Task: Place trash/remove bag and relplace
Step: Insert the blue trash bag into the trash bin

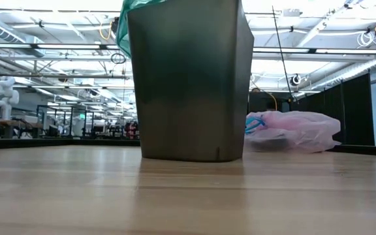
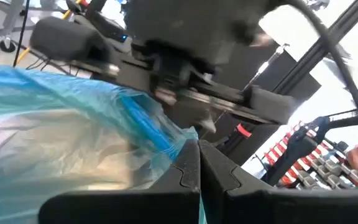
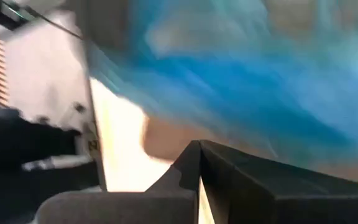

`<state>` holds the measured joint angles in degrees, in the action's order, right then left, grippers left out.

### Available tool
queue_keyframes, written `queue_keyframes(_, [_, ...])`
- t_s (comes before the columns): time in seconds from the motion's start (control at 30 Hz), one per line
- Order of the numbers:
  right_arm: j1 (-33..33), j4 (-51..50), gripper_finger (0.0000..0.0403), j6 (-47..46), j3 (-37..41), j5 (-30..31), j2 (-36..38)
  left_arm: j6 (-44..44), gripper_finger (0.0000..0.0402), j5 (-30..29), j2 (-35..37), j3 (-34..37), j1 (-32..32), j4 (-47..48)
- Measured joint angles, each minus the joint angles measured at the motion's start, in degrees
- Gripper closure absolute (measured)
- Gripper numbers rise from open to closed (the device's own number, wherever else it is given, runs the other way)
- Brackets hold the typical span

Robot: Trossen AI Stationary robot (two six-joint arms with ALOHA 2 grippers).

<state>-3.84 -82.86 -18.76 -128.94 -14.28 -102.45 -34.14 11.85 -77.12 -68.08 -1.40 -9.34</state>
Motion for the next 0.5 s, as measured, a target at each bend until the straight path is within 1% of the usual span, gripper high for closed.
queue_keyframes(0.1, [1.0, -5.7, 0.0403, 0.4, 1.4, 0.9, 0.3, 0.8, 0.0401, 0.6, -0.1, 0.2, 0.1, 0.7])
queue_keyframes(0.2, [2.9, -5.4, 0.0403, 4.3, 3.3, -0.6, 1.7, 1.0, 0.0401, 1.5, -0.1, 0.2, 0.3, 0.5])
queue_keyframes(0.27, [3.8, -6.0, 0.0403, 5.0, 4.1, -0.1, 2.5, 0.8, 0.0401, 1.6, -0.1, 0.2, 0.5, 0.4])
queue_keyframes(0.4, [3.8, -6.2, 0.0403, 3.1, 7.7, 0.9, 4.3, 0.6, 0.0401, 1.3, -0.1, 0.2, 0.5, 0.2])
queue_keyframes(0.5, [3.8, -6.3, 0.0403, -0.6, 12.3, 2.5, 7.0, 0.6, 0.0401, 0.6, -0.2, 0.2, 0.6, 0.1])
